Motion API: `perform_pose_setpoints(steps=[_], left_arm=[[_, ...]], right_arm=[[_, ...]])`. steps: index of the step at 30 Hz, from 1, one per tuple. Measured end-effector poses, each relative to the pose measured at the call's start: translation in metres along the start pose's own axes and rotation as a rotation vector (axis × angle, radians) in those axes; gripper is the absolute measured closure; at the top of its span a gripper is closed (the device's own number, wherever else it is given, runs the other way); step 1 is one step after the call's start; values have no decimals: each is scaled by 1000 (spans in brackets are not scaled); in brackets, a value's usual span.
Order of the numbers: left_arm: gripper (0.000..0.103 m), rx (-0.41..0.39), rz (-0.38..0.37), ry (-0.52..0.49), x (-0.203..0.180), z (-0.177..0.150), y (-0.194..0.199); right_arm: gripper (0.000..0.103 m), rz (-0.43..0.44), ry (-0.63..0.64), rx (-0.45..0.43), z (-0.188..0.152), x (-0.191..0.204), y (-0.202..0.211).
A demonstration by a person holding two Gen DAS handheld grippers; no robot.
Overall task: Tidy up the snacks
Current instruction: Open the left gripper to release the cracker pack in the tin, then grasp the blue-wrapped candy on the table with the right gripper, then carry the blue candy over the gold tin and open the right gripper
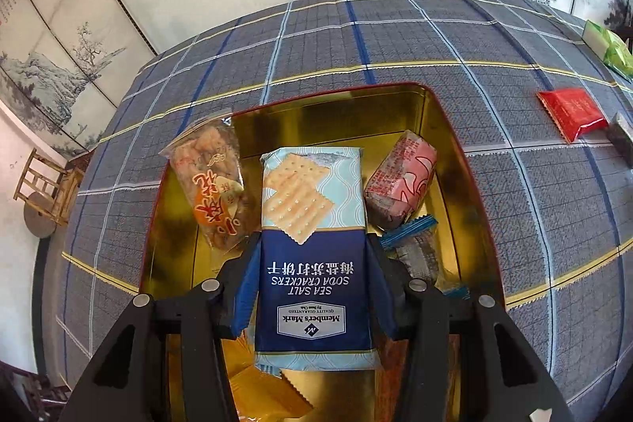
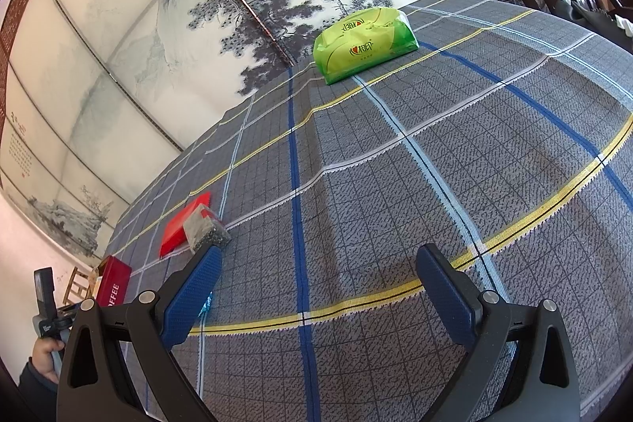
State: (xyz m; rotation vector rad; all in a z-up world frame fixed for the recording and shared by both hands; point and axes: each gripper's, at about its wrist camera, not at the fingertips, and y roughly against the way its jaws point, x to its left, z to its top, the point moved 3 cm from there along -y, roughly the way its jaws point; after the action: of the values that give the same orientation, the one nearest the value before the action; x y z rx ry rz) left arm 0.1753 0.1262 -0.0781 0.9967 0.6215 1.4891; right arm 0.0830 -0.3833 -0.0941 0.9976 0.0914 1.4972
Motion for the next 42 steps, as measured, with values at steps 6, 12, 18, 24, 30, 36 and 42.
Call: perform_pose_setpoints(steps=[6,12,18,24,30,36,42], left_arm=[[58,8,-20,20,1,2,-2],[54,2,-56,49,6,0,-1],[36,-98,-135,120,20,-11,30],[18,-280,-237,208,46,-47,93],[17,-334,-246,176,32,-100,118],[17,-299,-327,164,5,-150,121],[17,-307,-382,192,-4,-180,124]], right_arm=[[4,-1,1,0,0,0,0],[4,-2,3,1,0,1,0],[3,-16,21,10,-2,9,-3],[3,-144,153,60,-14,38,-7],[3,-124,436,102,-41,123,-20],[27,-135,532,177,-55,159,-58],[74,-183,560,204,-60,163,-75]])
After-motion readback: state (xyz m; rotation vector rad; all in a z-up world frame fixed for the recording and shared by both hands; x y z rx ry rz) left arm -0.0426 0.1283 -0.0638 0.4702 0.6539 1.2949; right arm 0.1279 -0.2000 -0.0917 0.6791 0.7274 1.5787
